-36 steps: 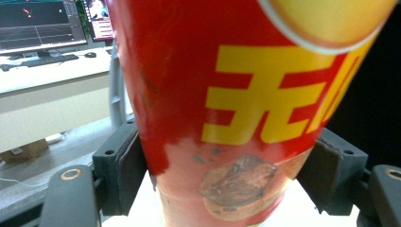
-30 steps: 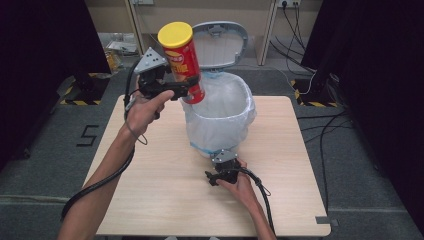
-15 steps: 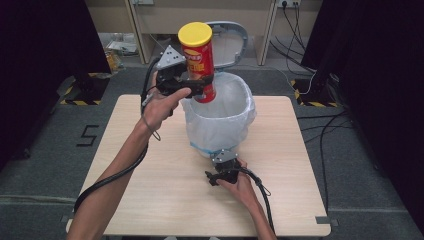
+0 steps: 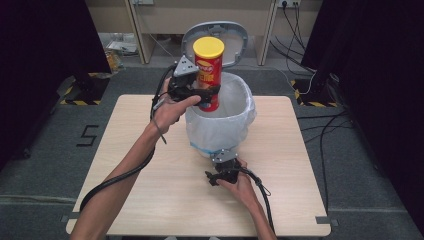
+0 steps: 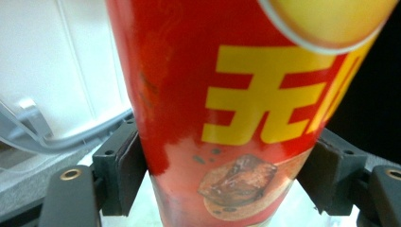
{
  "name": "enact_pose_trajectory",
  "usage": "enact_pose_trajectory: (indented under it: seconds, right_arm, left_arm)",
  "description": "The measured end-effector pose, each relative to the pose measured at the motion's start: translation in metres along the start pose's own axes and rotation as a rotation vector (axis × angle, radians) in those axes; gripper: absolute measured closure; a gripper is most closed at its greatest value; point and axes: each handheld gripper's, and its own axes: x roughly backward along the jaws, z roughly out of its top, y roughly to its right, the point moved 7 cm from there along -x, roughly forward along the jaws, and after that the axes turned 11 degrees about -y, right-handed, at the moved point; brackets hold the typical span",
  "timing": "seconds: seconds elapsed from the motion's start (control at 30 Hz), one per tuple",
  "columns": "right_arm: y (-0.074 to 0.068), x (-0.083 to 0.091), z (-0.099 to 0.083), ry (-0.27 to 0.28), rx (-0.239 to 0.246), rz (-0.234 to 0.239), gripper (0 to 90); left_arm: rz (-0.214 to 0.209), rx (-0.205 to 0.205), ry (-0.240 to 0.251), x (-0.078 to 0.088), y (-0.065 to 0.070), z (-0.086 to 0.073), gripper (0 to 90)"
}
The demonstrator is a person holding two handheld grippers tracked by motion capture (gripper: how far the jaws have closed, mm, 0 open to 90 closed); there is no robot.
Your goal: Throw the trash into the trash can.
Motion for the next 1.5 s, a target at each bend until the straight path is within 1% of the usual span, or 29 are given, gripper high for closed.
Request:
enact_pose_trajectory:
  seconds: [0.1, 0.17, 0.2, 0.23, 0.27, 0.33, 0.37, 0.43, 0.5, 0.53, 0.57, 0.6, 0.67, 0.7, 0.8, 0.83, 0.87, 0.9, 0.93, 0.97, 1.0, 1.07, 1.13, 1.2, 1.27, 1.33, 1.43, 1.5]
  right_arm:
    - [0.0, 0.0, 0.0, 0.0, 0.001, -0.001, 16.0]
    - [0.0, 0.0, 0.0, 0.001, 0.006, -0.007, 16.0]
    - [0.0, 0.0, 0.0, 0.001, 0.004, -0.002, 16.1]
    - [0.0, 0.0, 0.0, 0.001, 0.002, 0.0, 16.1]
    - [0.0, 0.0, 0.0, 0.002, 0.003, -0.002, 16.0]
    - [0.0, 0.0, 0.0, 0.0, 0.008, -0.009, 16.0]
    - [0.0, 0.0, 0.0, 0.001, 0.008, -0.007, 16.0]
    - [0.0, 0.0, 0.0, 0.001, -0.002, 0.005, 16.1]
    - [0.0, 0.0, 0.0, 0.0, 0.007, -0.008, 16.0]
    - [0.0, 0.0, 0.0, 0.0, 0.008, -0.009, 16.0]
    - [0.0, 0.0, 0.0, 0.001, 0.009, -0.006, 16.1]
    - [0.0, 0.0, 0.0, 0.001, 0.002, 0.003, 16.1]
    - [0.0, 0.0, 0.0, 0.001, 0.002, -0.001, 16.1]
    - [0.0, 0.0, 0.0, 0.0, 0.008, -0.007, 16.1]
    - [0.001, 0.0, 0.0, 0.003, 0.001, 0.002, 16.1]
    - [0.0, 0.0, 0.0, 0.002, 0.0, 0.003, 16.1]
    - [0.0, 0.0, 0.0, 0.002, 0.006, -0.004, 16.1]
    - [0.0, 0.0, 0.0, 0.001, 0.008, -0.004, 16.1]
    - [0.0, 0.0, 0.0, 0.001, 0.006, -0.002, 16.1]
    - [0.001, 0.0, 0.0, 0.003, 0.001, 0.002, 16.2]
    - [0.001, 0.0, 0.0, 0.003, 0.0, 0.001, 16.2]
    - [0.0, 0.0, 0.0, 0.001, 0.008, -0.007, 16.1]
    - [0.0, 0.0, 0.0, 0.001, 0.005, -0.005, 16.2]
    - [0.0, 0.0, 0.0, 0.001, -0.001, 0.001, 16.2]
    - [0.0, 0.0, 0.0, 0.001, 0.007, -0.006, 16.2]
    - [0.0, 0.0, 0.0, 0.002, 0.0, 0.001, 16.2]
    - [0.0, 0.0, 0.0, 0.001, 0.002, 0.0, 16.2]
    - [0.0, 0.0, 0.0, 0.0, -0.004, 0.002, 16.2]
  left_arm:
    - [0.001, 0.004, -0.016, -0.005, -0.002, -0.004, 24.0]
    - [0.008, -0.009, -0.039, -0.008, -0.003, -0.007, 24.0]
    - [0.013, -0.015, -0.048, -0.01, -0.003, -0.008, 24.0]
    - [0.013, -0.012, -0.057, -0.012, -0.004, -0.01, 24.0]
    - [0.008, -0.007, -0.067, -0.014, -0.004, -0.011, 24.0]
    - [0.003, -0.016, -0.087, -0.016, -0.005, -0.014, 24.0]
    - [0.003, -0.018, -0.092, -0.018, -0.005, -0.015, 23.9]
    - [-0.005, -0.006, -0.11, -0.02, -0.006, -0.018, 23.9]
    - [-0.011, -0.01, -0.127, -0.022, -0.006, -0.021, 23.9]
    - [-0.01, -0.019, -0.136, -0.022, -0.006, -0.022, 23.8]
    - [-0.009, -0.019, -0.143, -0.023, -0.006, -0.024, 23.8]
    - [-0.012, -0.011, -0.148, -0.024, -0.006, -0.025, 23.7]
    - [-0.019, -0.018, -0.172, -0.026, -0.006, -0.029, 23.3]
    - [-0.02, -0.028, -0.171, -0.026, -0.006, -0.029, 22.7]
    - [-0.04, -0.015, -0.151, -0.023, -0.005, -0.028, 22.2]
    - [-0.041, -0.02, -0.146, -0.021, -0.005, -0.027, 21.7]
    - [-0.023, -0.049, -0.182, -0.022, -0.006, -0.029, 20.4]
    - [-0.006, -0.068, -0.167, -0.021, -0.006, -0.029, 15.7]
    - [-0.005, -0.052, -0.151, -0.02, -0.006, -0.028, 19.0]
    - [-0.013, -0.042, -0.148, -0.019, -0.006, -0.028, 19.5]
    - [-0.016, -0.043, -0.145, -0.018, -0.006, -0.027, 18.8]
    - [0.004, -0.044, -0.133, -0.015, -0.008, -0.025, 18.7]
    - [0.0, -0.036, -0.122, -0.011, -0.008, -0.022, 18.8]
    - [0.004, -0.049, -0.117, -0.007, -0.007, -0.021, 18.9]
    - [0.004, -0.05, -0.109, -0.003, -0.006, -0.02, 19.0]
    - [-0.007, -0.045, -0.107, 0.0, -0.005, -0.021, 19.1]
    - [-0.013, -0.052, -0.102, 0.006, -0.003, -0.022, 19.2]
    - [-0.033, -0.031, -0.085, 0.01, 0.0, -0.023, 19.1]
